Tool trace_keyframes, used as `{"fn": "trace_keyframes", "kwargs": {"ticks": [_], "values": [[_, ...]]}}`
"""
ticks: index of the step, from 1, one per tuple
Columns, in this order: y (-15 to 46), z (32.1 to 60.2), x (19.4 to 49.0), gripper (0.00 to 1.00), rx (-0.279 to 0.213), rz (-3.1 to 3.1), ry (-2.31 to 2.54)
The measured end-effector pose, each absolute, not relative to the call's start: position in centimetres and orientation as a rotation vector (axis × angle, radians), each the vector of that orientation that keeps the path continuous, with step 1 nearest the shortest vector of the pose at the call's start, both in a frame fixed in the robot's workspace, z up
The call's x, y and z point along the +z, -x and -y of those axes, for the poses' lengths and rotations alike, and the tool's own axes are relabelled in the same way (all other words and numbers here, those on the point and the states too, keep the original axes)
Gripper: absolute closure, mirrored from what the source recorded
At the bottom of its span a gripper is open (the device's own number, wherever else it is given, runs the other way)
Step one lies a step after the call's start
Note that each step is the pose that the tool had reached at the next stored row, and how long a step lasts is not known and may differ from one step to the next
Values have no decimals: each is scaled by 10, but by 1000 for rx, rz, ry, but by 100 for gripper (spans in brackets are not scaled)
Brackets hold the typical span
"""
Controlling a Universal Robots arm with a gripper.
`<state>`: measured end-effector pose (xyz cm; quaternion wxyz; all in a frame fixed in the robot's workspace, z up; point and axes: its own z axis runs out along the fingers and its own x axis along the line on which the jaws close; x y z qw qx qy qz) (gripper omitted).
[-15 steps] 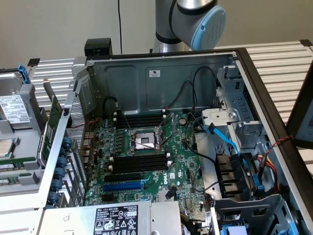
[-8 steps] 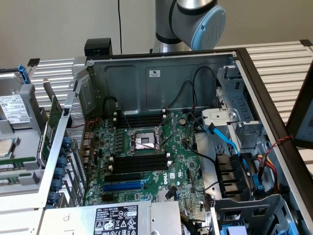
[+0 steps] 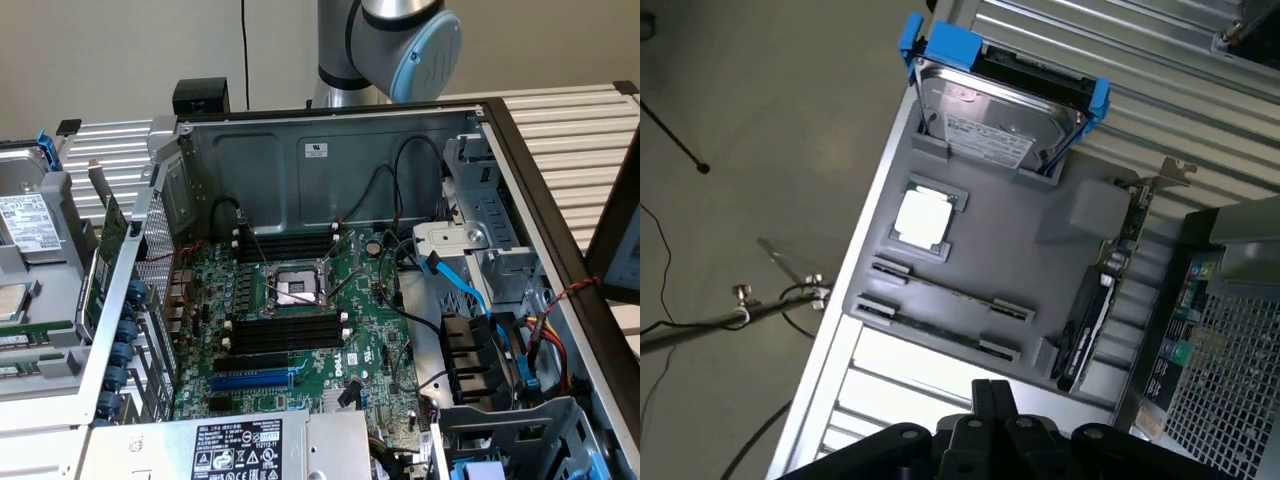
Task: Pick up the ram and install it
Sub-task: 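Pick up the ram and move it above insertion slot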
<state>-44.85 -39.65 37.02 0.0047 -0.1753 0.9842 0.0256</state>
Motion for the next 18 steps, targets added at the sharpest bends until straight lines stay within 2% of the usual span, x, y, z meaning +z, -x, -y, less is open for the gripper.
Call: {"fn": "trace_keyframes", "kwargs": {"ticks": [18], "values": [[449,397,364,89,82,-2944,1097]]}}
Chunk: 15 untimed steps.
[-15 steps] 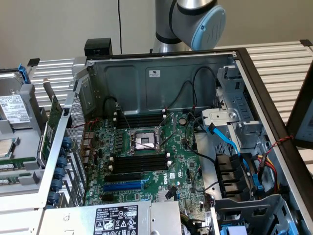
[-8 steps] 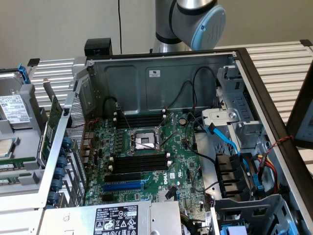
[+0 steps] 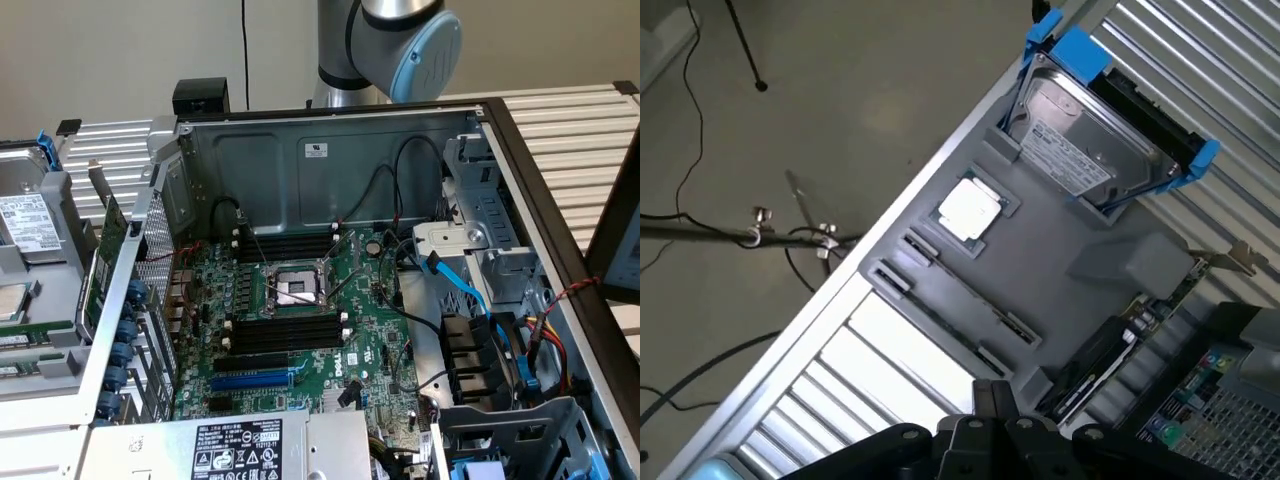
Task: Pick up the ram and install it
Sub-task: 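Pick up the ram and move it above insertion slot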
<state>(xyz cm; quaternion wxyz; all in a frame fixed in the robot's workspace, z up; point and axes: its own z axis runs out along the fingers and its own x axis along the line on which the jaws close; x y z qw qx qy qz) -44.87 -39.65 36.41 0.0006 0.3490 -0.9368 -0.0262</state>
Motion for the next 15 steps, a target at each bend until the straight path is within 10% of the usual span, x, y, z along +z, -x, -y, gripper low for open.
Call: {"fn": "trace_keyframes", "kwargs": {"ticks": [15], "values": [[449,397,360,89,-81,2758,-1482]]}}
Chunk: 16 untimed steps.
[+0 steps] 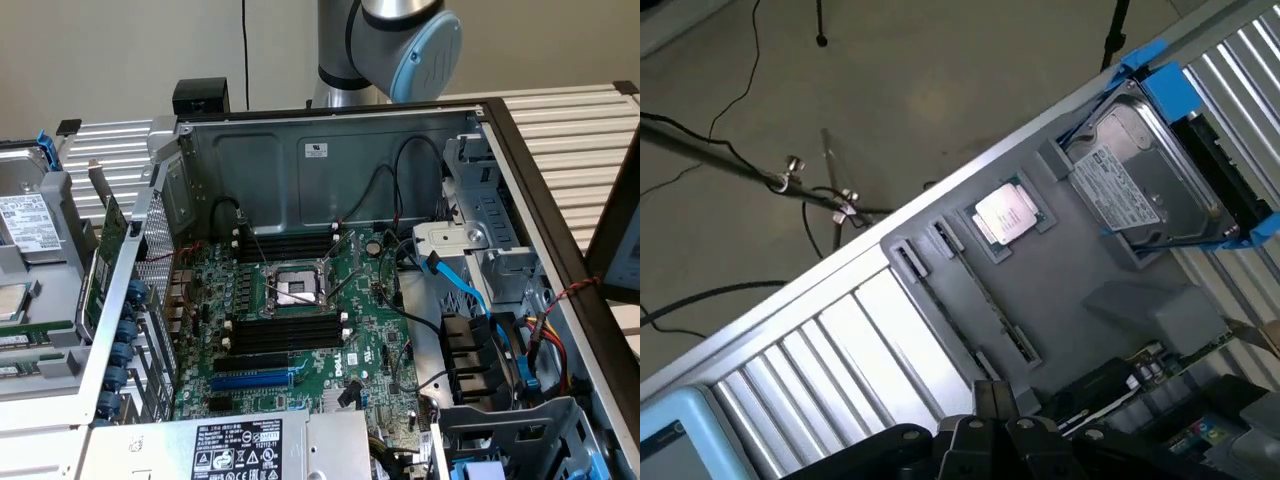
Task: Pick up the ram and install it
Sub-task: 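Pick up the ram and move it above insertion slot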
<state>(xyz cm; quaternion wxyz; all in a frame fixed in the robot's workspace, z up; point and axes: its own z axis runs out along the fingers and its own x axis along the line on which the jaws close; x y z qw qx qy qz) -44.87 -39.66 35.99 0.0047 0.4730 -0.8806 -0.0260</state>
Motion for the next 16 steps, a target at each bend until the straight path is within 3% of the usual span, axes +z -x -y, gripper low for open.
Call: {"fn": "trace_keyframes", "kwargs": {"ticks": [16], "values": [[449,397,350,89,-77,2509,-1862]]}}
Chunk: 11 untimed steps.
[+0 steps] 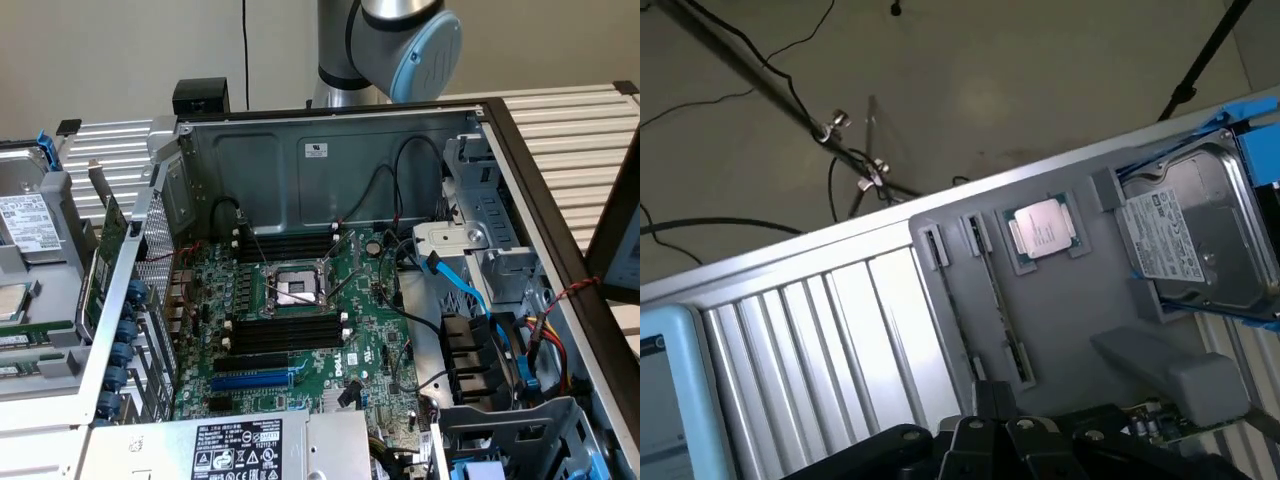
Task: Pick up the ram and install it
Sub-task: 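Pick up the ram and move it above insertion slot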
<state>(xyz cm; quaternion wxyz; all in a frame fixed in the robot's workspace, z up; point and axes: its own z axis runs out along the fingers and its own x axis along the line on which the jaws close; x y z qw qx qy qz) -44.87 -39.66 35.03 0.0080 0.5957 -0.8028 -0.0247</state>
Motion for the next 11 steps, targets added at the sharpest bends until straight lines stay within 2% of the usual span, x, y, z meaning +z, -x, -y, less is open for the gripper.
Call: {"fn": "trace_keyframes", "kwargs": {"ticks": [9,11], "values": [[450,397,345,89,-52,2415,-1987],[451,397,343,76,-49,2404,-2003]]}}
